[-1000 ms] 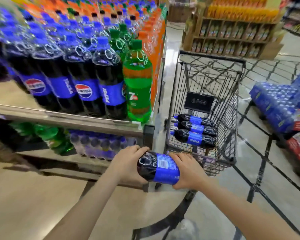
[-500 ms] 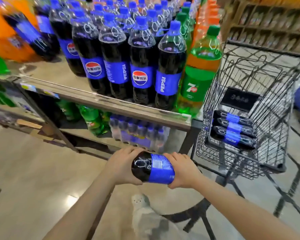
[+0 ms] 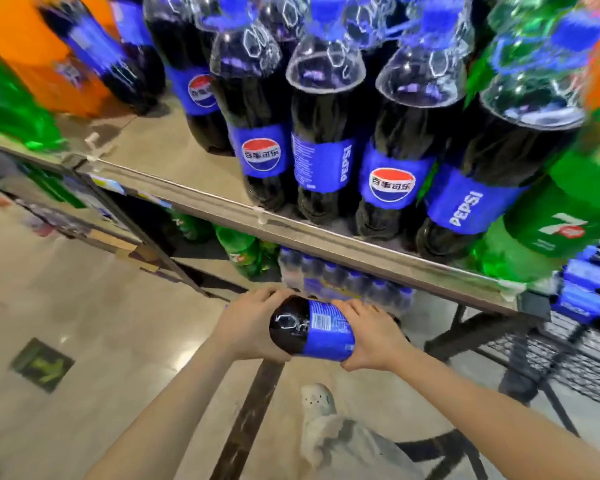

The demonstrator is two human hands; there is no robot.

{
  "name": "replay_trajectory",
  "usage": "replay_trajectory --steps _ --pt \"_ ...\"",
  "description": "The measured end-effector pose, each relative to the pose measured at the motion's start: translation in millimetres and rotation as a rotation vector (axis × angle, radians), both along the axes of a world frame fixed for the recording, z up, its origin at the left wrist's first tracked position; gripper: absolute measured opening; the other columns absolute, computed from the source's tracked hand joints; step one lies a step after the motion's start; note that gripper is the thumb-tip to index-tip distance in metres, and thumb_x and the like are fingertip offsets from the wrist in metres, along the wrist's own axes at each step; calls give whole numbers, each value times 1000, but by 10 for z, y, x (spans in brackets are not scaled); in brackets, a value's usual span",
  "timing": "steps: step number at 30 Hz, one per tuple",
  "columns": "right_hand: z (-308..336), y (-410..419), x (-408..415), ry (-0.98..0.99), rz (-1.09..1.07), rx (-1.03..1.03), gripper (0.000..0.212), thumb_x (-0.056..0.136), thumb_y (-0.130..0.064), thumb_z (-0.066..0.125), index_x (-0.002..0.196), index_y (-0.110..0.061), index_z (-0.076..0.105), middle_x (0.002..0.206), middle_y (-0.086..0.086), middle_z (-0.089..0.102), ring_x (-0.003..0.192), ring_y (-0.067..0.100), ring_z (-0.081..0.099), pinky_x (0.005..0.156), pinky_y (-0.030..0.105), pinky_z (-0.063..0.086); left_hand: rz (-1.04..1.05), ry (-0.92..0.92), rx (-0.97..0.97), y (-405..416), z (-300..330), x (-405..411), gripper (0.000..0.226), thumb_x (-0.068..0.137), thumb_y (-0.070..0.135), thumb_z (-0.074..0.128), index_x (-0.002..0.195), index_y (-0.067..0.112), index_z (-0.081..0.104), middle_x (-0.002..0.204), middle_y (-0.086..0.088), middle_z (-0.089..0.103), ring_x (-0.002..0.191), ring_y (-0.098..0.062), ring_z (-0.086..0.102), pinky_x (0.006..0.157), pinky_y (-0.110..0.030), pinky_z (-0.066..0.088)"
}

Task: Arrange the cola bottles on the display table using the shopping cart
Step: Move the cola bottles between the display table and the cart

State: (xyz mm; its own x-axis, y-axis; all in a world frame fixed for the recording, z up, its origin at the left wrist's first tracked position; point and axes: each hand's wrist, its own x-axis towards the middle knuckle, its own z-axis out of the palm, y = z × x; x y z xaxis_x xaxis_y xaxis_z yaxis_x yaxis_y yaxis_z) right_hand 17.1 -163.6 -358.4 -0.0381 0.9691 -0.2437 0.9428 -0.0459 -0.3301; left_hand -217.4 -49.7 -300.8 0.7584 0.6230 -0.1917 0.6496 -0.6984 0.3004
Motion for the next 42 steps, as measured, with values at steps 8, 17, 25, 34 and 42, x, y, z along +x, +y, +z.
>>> replay_trajectory --steps 8,17,25,34,42 --pt "62 729 -471 8 87 -21 109 55 -57 74 146 -25 23 133 -2 41 124 20 41 107 35 33 66 -7 4 552 46 -554 103 48 74 72 138 41 35 121 9 58 105 -16 58 85 -35 53" --pt "147 1421 -1309 -37 0 74 110 51 -61 70 144 -23 25 127 -1 45 115 22 47 98 36 38 -29 25 135 1470 172 -1319 110 41 73 70 140 33 44 118 2 61 102 -23 63 84 -34 53" --pt "509 1963 -2200 -95 -176 190 108 59 -66 66 147 -21 22 132 -2 41 121 20 43 106 35 32 -192 -24 240 2407 532 -1971 114 38 80 67 139 29 47 117 -1 62 100 -26 64 80 -39 56" --pt "1352 2515 -2444 -191 -341 401 108 49 -59 74 142 -20 33 126 0 50 113 23 51 96 37 40 -360 -104 444 3149 1599 -2022 108 41 74 71 136 29 49 114 2 61 99 -26 62 79 -36 51" --pt "1949 3138 -2141 -246 -402 641 108 48 -56 74 140 -15 36 122 3 51 110 26 51 95 41 40 -405 -188 651 3690 2350 -1690 106 41 77 69 136 33 47 117 4 61 102 -24 63 78 -38 53"
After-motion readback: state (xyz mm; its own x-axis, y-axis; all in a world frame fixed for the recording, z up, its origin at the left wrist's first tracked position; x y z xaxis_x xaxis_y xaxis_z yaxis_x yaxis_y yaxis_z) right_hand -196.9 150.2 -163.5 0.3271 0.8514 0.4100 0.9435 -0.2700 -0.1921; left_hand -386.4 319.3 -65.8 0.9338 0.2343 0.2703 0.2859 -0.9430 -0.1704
